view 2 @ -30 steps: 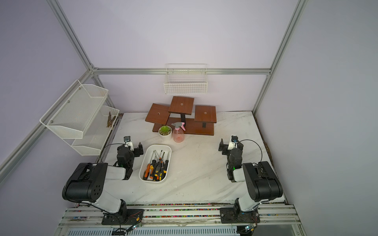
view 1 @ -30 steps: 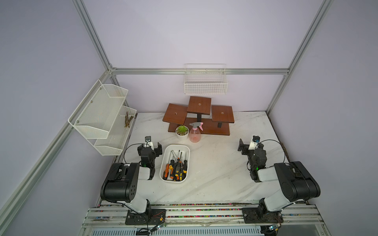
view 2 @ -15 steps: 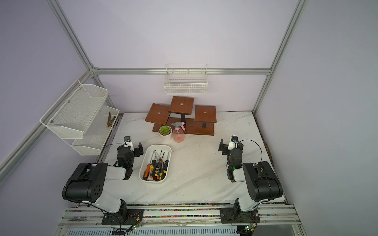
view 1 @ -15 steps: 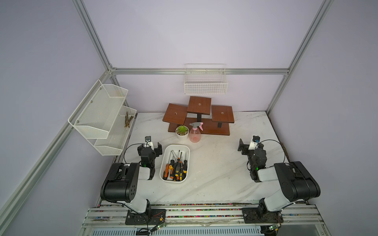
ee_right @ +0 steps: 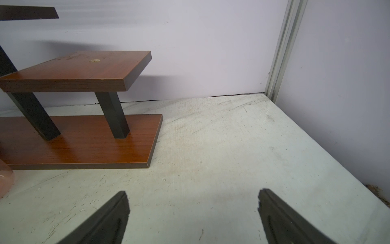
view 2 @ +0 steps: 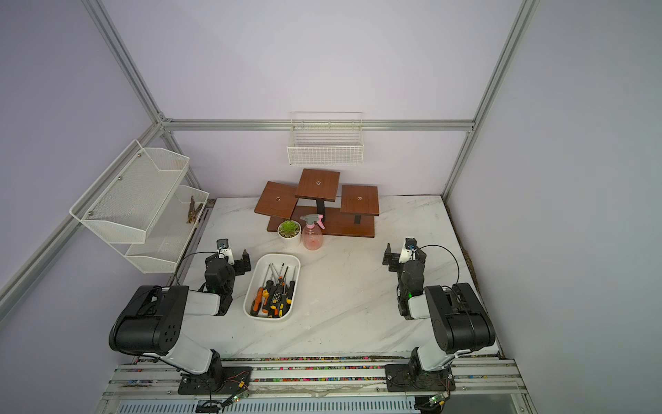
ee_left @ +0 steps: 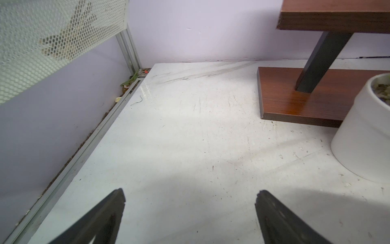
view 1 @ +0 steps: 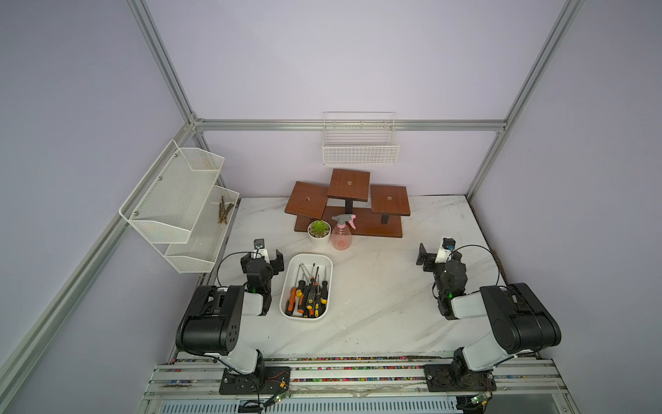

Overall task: Take out the screwdriver from the storage box
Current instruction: Pick up the storage box at the center of the board.

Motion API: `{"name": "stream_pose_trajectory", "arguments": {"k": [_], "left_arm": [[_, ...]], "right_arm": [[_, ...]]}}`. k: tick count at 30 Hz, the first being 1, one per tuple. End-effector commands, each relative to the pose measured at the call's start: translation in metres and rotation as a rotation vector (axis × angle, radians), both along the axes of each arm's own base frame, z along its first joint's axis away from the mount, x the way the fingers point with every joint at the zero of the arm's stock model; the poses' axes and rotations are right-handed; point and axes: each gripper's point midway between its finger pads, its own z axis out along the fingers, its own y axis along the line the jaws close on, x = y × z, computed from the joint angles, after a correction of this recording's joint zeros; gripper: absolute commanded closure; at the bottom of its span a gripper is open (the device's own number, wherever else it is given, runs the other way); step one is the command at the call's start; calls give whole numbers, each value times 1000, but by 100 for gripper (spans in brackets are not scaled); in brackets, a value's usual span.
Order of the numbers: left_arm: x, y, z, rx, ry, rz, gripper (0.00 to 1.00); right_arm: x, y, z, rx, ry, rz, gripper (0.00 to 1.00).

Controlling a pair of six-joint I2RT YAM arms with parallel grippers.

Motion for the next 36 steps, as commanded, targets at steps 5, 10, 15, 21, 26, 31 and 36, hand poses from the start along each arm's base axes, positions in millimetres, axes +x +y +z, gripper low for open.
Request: {"name": "stream_pose_trajectory", "arguments": {"k": [5,10,15,21,26,31,36], "left_arm": [[-15,28,61,-19,17,223,0],[-37,29,94,-191,87,327,0],[-40,-15,107,-271,222,152,0],[-53,-79,82,-422,483,-66,0],[-67,-95,36,-450,647,-65,0],[-70,-102,0,-461,745,-52,6],[-67,-107,-23,-461,796,-43,19]], "right_arm": [[-5,-20,41,49,5,-125,0],[-9,-4,70,172,111,-61,0],[-16,45,60,185,405,122,0],[-60,120,67,203,511,337,0],[-93,173,77,196,515,457,0],[-114,215,68,188,546,555,1],[-128,242,59,177,567,617,0]]}}
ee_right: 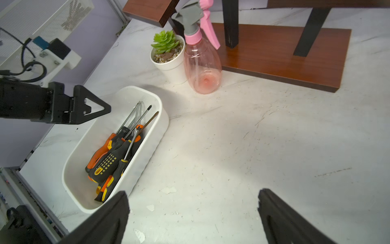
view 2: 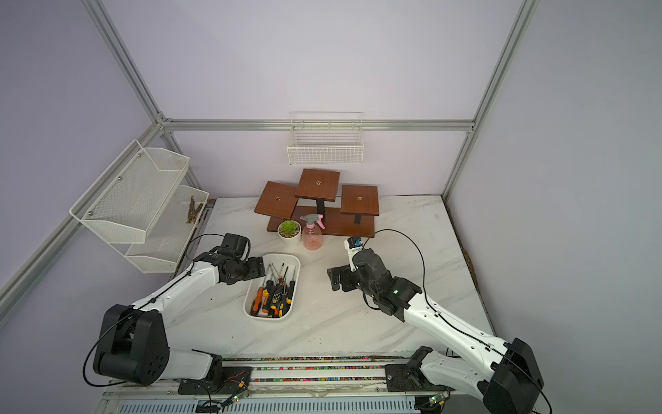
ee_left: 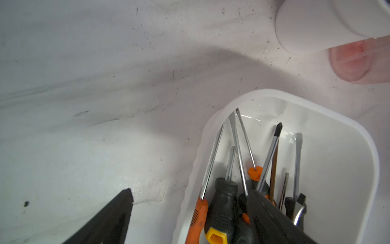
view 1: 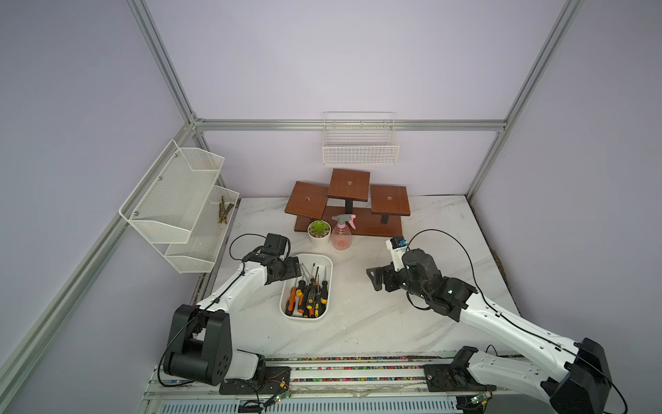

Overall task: Take out the screwdriver from the storage box
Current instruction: Pick up the storage box at the center of the board.

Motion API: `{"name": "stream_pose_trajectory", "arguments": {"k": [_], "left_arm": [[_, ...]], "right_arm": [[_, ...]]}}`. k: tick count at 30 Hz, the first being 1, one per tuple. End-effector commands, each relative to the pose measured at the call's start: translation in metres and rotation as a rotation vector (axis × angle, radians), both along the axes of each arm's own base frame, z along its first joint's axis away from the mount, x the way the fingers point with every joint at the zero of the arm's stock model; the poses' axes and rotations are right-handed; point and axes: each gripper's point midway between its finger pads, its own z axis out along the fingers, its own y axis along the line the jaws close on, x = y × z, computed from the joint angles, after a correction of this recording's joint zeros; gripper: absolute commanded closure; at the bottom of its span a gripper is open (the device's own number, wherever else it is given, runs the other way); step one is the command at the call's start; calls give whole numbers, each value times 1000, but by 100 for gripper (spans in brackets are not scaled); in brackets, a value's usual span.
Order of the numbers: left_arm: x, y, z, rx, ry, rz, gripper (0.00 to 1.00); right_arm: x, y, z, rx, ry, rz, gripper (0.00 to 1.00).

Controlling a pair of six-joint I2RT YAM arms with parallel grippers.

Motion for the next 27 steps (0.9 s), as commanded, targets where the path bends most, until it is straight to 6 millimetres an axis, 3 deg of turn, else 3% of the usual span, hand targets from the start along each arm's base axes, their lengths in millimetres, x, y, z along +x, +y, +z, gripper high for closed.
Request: {"name": "stream_pose_trajectory", "arguments": {"k": [1,9,11,13,15,23,27], "left_arm": [[5,-7,-8,-31,9,4,21],[18,-8,-31,-16,48,26,42],[19,-8,-35,-22,51,34,52],[19,-10,-36,-34,48,37,68],[18,-12,-35,-38,42,38,79],[13,-29,-18,-16,2,-1,94],[11,-47,2,-5,-62,-13,100]], "right_arm": [[-4,9,-3,7,11,-3,1],[-6,13,1,16,8,7,2],[-6,12,1,13,10,8,3],[-7,11,0,15,12,8,5],[-8,11,-3,15,18,10,6],[-10,14,-5,24,40,22,11],[-13,16,-5,27,49,35,15]]}}
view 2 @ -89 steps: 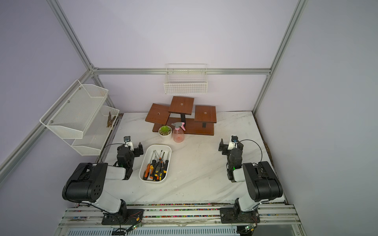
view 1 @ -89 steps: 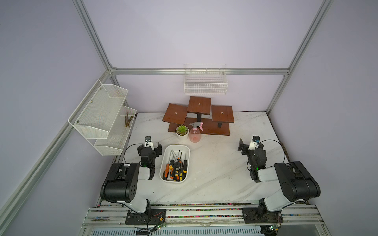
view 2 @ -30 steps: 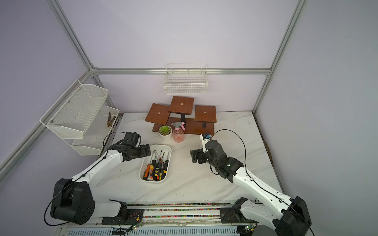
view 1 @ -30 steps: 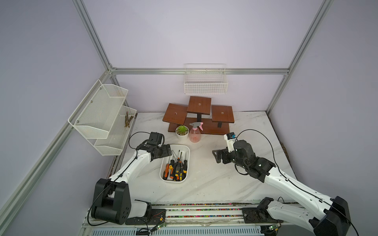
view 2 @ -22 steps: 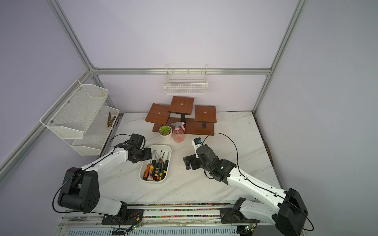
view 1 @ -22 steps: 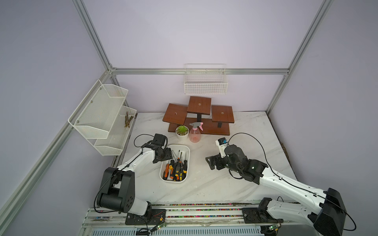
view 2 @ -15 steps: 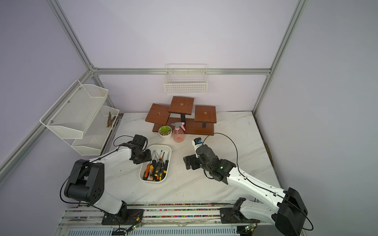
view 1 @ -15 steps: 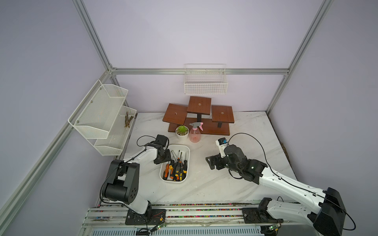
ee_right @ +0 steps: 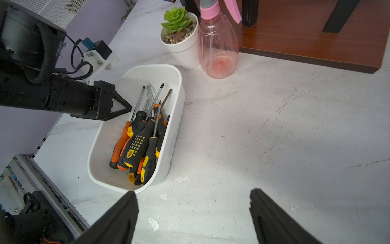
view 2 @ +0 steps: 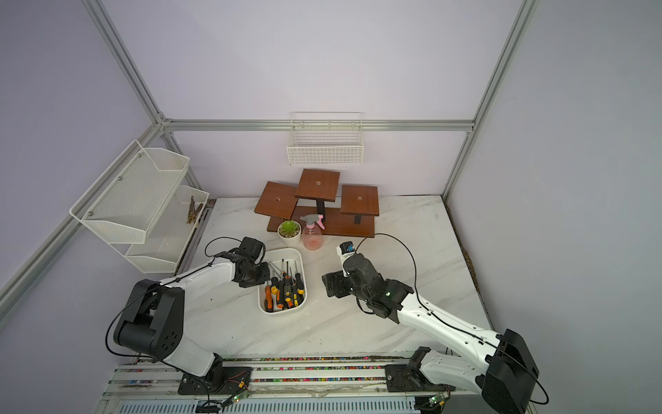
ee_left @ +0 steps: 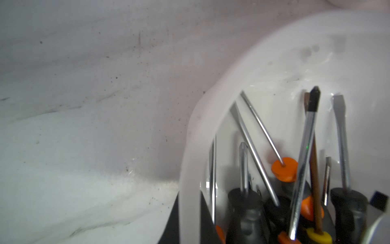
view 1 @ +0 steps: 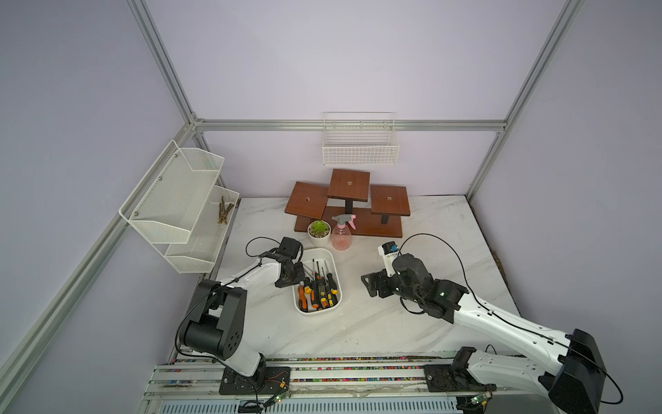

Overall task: Take out the screwdriver from the storage box
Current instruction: Pick up the storage box at the center of the board.

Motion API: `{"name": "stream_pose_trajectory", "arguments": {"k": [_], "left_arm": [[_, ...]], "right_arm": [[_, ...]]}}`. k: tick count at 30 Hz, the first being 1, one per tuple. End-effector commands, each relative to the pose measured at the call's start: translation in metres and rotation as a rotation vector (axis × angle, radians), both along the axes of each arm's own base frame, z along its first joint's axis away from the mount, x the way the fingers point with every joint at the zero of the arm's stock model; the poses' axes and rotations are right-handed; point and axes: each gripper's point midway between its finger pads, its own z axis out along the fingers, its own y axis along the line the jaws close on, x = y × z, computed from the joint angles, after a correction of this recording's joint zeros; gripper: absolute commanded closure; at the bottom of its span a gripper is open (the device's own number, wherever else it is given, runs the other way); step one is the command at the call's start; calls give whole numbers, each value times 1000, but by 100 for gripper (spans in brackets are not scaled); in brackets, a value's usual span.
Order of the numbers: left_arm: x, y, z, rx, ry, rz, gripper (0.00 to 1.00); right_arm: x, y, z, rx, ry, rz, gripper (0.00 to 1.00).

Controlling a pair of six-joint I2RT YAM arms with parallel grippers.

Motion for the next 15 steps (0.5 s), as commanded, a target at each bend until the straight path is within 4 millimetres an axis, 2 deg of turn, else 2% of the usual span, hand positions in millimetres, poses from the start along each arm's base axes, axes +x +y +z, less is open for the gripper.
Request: {"name": "stream_pose_trajectory", "arguments": {"k": [1,8,11,15], "left_arm": [[10,-23,41,-22,-142,-3,100],[9,-80,79,6,-310,-24,100],[11,-101,81,-11,-372,-3,100],[13,-116,78,-39,-439,54,100]], "right_arm": [[-5,4,6,16,2,17,15],[-11,12,9,30,8,40,19],[-13,14,9,39,12,40,22],[-16,17,4,50,32,40,25]]}}
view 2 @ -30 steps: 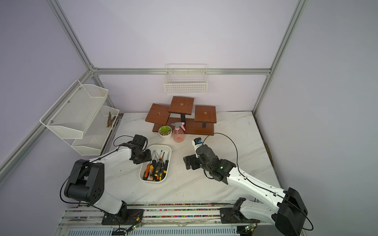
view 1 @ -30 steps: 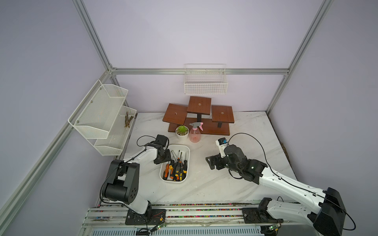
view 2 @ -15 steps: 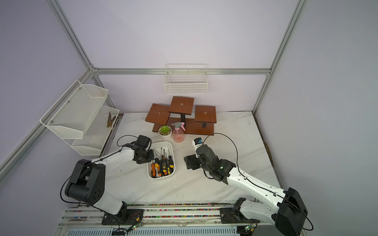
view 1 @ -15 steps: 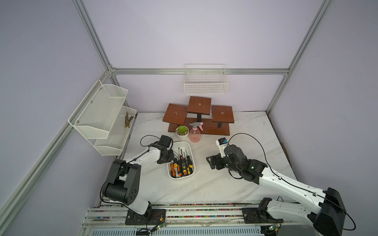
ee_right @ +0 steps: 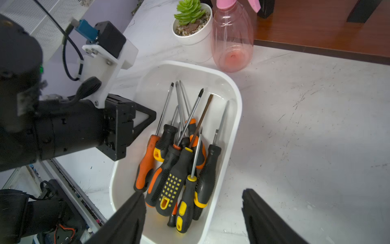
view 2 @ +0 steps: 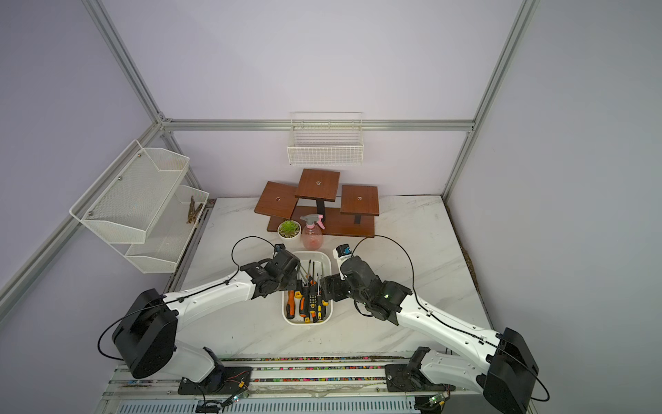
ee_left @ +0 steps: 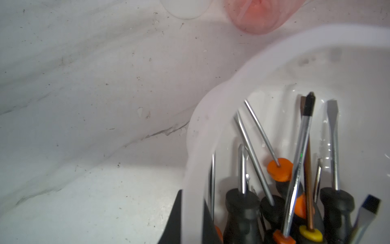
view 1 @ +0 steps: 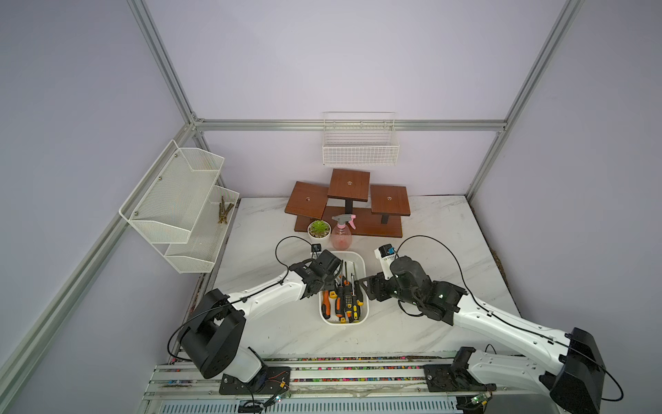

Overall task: Take out the screwdriver from the storage box
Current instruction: Pick up the storage box at the center of the board, then pick up the screwdriver from the storage box.

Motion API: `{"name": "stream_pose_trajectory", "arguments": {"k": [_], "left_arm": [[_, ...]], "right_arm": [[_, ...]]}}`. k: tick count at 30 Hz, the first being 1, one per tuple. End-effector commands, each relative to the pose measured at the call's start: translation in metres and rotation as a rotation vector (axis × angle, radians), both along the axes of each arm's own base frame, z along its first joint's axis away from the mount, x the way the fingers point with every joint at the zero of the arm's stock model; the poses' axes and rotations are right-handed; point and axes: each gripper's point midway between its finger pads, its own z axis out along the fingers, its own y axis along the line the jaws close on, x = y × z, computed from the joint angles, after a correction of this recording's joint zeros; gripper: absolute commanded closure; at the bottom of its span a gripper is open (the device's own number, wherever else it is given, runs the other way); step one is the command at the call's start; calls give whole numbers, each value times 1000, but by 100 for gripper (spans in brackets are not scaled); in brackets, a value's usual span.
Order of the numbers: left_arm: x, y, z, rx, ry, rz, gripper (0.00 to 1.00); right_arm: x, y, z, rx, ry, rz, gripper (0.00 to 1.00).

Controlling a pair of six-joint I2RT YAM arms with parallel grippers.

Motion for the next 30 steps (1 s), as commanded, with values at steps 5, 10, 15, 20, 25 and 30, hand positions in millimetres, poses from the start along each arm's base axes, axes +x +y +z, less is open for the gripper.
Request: {"name": "stream_pose_trajectory", "arguments": {"k": [5,10,15,20,25,30], "left_arm": [[31,-21,45,-167,-302,212,100],[28,-30,58,-185,-365,223,100],[26,-35,54,-180,-360,217,100],[22,-32,48,-181,-355,228,100],[20,-31,49,-177,-361,228,100],[18,-32,47,-176,-358,222,100]], "right_arm": [[-12,12,-10,31,46,16,26],[-18,23,-25,22,76,37,29],[-15,21,-54,-55,107,26,37],[-13,18,-75,-121,132,17,46],[-9,19,-91,-181,166,7,51],[-2,25,-96,-196,169,-1,59]]}}
